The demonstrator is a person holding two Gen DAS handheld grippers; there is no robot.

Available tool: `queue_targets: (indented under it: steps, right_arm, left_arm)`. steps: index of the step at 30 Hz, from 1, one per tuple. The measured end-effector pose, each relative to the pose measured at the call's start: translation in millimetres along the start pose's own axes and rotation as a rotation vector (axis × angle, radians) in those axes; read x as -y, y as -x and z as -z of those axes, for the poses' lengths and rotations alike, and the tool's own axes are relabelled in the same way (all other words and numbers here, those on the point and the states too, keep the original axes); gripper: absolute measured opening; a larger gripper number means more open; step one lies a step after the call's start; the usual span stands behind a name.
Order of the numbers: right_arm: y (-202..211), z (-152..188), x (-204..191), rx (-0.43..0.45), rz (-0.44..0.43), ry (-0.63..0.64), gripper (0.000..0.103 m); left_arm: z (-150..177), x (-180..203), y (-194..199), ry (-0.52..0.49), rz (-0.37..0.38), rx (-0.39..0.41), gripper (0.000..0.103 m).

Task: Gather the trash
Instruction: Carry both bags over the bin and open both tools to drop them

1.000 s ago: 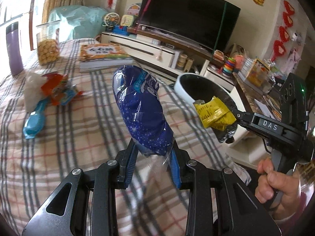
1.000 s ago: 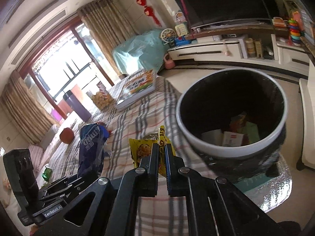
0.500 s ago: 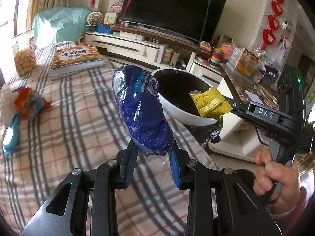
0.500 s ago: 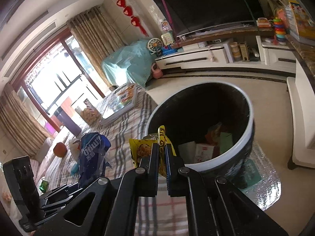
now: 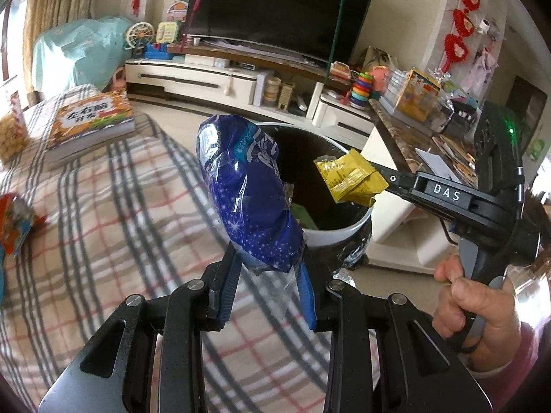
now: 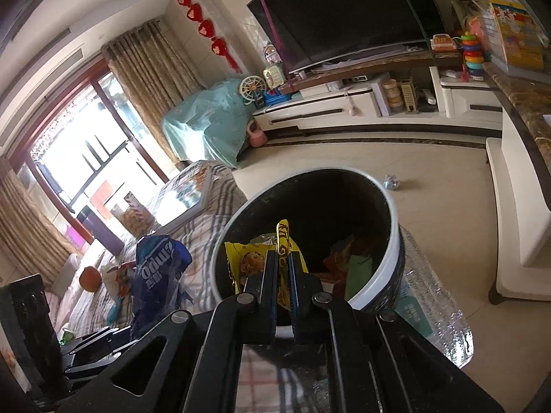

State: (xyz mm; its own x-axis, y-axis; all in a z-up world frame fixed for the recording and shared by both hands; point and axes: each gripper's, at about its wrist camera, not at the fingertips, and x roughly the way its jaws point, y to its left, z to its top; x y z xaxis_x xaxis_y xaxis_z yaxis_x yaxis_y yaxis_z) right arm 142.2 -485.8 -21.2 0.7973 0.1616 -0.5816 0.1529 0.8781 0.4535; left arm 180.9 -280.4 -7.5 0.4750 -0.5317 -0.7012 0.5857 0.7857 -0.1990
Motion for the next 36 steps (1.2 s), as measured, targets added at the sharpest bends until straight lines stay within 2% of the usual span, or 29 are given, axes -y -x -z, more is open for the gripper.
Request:
queue_targets:
  steps: [12, 36]
  right_arm:
    - [-11.7, -16.0, 17.0, 0.0, 0.024, -0.014, 0.006]
    - [-34.4, -32.2, 24.2, -0.031, 0.054, -0.009, 0.006]
  left_arm:
    - [-17.4, 11.4, -24.8, -0.019, 0.019, -0.034, 0.03]
    - [-40.4, 17.6, -65.2, -0.03, 0.024, -0.095, 0.032]
